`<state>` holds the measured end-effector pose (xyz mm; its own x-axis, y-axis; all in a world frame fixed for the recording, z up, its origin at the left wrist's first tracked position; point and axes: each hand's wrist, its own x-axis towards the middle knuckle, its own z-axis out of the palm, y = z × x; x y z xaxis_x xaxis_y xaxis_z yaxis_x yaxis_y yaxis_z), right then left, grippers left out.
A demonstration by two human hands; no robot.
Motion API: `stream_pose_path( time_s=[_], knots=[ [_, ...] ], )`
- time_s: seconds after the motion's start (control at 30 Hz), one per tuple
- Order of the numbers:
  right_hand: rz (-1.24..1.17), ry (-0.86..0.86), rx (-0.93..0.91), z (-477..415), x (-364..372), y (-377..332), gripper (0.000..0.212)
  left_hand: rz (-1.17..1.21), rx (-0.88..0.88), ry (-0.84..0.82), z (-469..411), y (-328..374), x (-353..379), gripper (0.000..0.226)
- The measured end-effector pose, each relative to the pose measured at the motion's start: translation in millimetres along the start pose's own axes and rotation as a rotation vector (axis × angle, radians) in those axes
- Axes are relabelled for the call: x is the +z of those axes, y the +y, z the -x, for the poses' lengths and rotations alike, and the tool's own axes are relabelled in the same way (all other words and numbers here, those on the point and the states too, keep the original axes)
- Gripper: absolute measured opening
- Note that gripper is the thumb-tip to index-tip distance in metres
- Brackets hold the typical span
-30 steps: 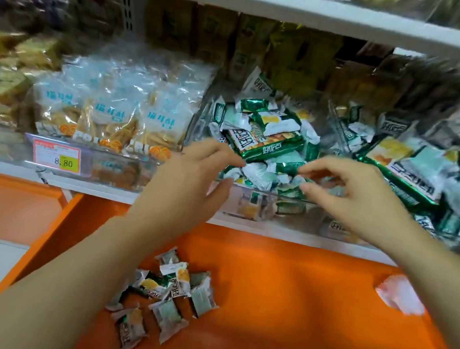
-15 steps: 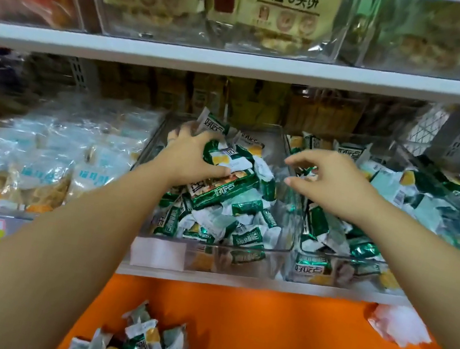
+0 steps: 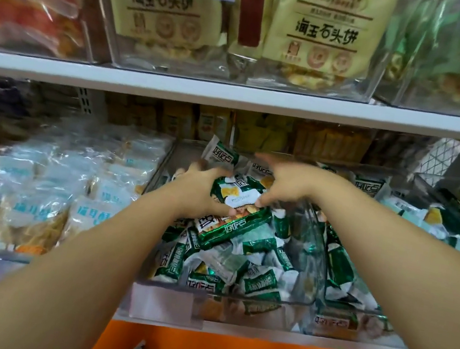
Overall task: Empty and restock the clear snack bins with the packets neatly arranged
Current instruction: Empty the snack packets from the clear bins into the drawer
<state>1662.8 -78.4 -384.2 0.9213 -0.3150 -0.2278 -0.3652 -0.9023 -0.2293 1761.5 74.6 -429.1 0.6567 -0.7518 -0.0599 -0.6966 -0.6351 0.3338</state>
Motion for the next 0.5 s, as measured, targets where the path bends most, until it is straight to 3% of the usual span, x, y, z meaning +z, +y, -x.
stream_pose_path(
  time_s=[0.1,0.23,0.3,0.4,0.5],
  knots=[
    [-0.184,-0.105,0.110,-11.8,-2.6,0.7,0.090,0.002,0.000,0.003,2.6,-4.4,1.5,0.085],
    [-0.199,-0.164,0.165,-12.1,-0.7,-1.0,0.085,-0.028,0.043,0.065,5.7,-11.7,3.8,0.079],
    [-0.182,-0.167,0.136,-5.9,0.6,-4.3,0.087,0.006,0.090,0.081,9.6,-13.3,5.7,0.076],
    [0.040,-0.091,-0.003,12.4,4.2,-10.6,0.097,0.113,0.142,0.068,16.8,-15.1,7.4,0.077],
    [0.063,-0.095,-0.059,32.2,13.4,-15.5,0.105,0.151,0.142,0.058,20.3,-16.1,8.1,0.082]
  ],
)
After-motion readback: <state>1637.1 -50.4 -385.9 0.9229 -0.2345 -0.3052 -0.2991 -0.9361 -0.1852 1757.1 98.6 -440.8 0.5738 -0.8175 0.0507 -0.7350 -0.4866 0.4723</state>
